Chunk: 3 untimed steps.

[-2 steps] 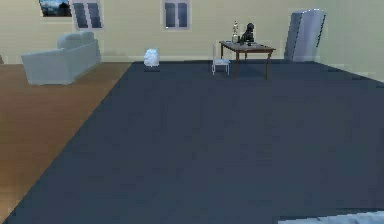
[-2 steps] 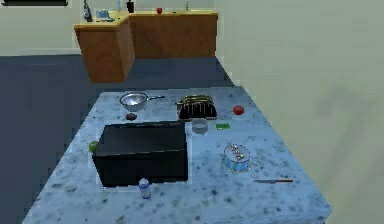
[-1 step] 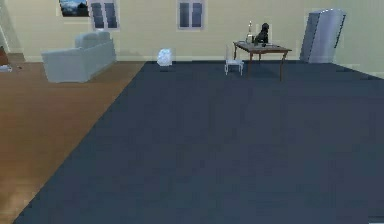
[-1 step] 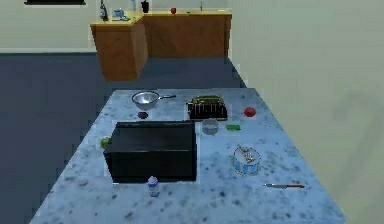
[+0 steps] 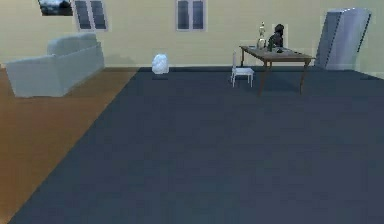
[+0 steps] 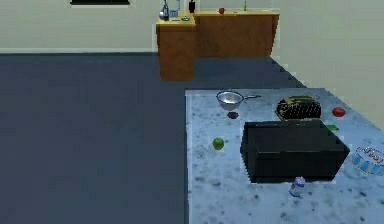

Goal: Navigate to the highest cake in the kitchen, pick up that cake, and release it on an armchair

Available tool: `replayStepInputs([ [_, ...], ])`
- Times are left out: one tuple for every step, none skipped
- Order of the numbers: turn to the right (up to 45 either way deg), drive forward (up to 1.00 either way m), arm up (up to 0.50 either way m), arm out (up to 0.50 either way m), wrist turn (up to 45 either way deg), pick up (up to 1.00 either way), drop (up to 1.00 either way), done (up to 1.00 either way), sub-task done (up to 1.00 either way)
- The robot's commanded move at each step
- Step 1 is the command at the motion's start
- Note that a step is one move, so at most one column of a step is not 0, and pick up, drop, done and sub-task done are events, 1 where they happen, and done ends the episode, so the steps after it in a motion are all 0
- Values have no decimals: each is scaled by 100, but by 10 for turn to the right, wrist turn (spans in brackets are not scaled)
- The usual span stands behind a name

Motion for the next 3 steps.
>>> replayStepInputs([
  [-60, 0, 0, 0, 0, 0, 0, 0, 0],
  [0, 15, 0, 0, 0, 0, 0, 0, 0],
  [450, 0, 0, 0, 0, 0, 0, 0, 0],
])
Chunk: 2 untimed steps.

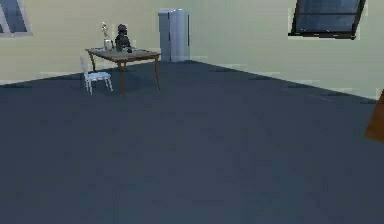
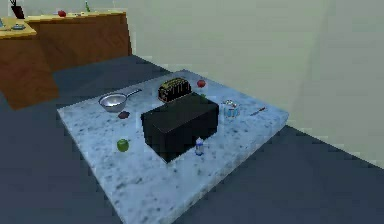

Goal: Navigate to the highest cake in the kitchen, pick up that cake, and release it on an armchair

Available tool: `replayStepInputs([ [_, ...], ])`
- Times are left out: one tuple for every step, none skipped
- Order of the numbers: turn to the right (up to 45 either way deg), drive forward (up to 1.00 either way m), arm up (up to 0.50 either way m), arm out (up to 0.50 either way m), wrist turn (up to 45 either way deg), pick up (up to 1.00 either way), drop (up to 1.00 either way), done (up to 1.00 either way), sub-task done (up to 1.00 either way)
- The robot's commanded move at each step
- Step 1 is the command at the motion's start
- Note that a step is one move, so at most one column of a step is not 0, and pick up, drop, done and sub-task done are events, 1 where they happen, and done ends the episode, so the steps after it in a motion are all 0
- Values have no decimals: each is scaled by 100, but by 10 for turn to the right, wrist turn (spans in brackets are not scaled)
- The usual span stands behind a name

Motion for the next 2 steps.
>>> replayStepInputs([
  [0, 45, 0, 0, 0, 0, 0, 0, 0],
  [450, 0, 0, 0, 0, 0, 0, 0, 0],
])
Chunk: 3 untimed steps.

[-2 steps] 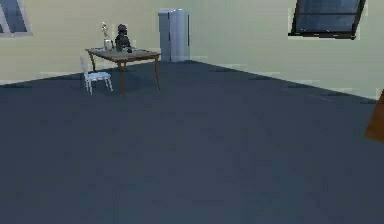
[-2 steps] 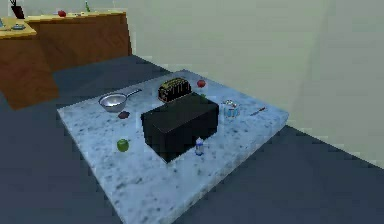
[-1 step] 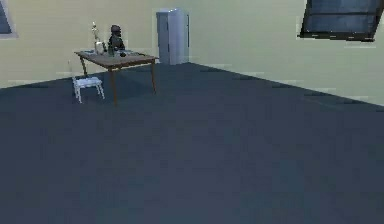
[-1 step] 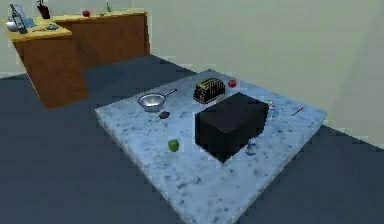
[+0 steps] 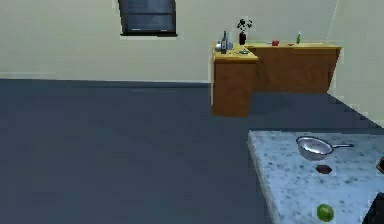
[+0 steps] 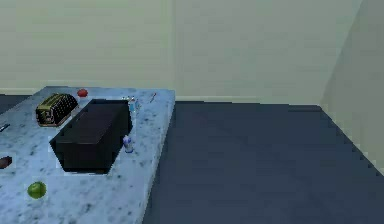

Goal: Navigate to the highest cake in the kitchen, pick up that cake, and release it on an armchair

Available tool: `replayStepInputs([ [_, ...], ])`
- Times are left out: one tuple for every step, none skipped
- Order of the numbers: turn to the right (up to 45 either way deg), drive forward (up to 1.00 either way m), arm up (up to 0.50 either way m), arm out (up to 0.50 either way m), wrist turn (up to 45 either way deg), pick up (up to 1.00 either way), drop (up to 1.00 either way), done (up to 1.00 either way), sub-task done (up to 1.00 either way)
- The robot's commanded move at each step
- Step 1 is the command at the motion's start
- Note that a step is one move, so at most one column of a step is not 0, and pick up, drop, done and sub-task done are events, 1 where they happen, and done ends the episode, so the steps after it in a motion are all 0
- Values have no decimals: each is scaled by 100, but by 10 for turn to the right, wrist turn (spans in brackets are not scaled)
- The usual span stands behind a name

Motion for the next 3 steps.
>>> replayStepInputs([
  [30, 0, 0, 0, 0, 0, 0, 0, 0],
  [0, 100, 0, 0, 0, 0, 0, 0, 0],
  [0, 100, 0, 0, 0, 0, 0, 0, 0],
])
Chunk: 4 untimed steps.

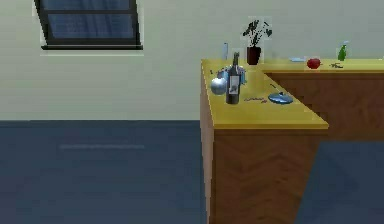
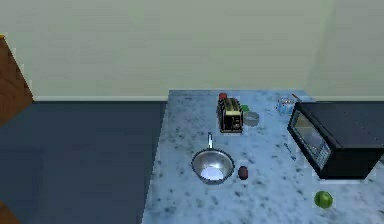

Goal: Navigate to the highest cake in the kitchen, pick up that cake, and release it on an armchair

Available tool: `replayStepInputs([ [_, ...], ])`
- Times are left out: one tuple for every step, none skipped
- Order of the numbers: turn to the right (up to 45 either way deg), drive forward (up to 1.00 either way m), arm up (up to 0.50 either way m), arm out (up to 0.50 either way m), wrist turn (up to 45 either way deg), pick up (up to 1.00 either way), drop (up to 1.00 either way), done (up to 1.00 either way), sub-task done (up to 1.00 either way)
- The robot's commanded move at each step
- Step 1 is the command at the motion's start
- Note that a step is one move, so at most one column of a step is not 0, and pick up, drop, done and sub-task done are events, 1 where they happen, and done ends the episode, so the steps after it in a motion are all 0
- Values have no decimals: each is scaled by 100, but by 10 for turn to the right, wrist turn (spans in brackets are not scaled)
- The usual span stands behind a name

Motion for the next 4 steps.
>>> replayStepInputs([
  [0, 35, 0, 0, 0, 0, 0, 0, 0],
  [-450, 0, 0, 0, 0, 0, 0, 0, 0],
  [-270, 0, 0, 0, 0, 0, 0, 0, 0],
  [450, 0, 0, 0, 0, 0, 0, 0, 0],
])
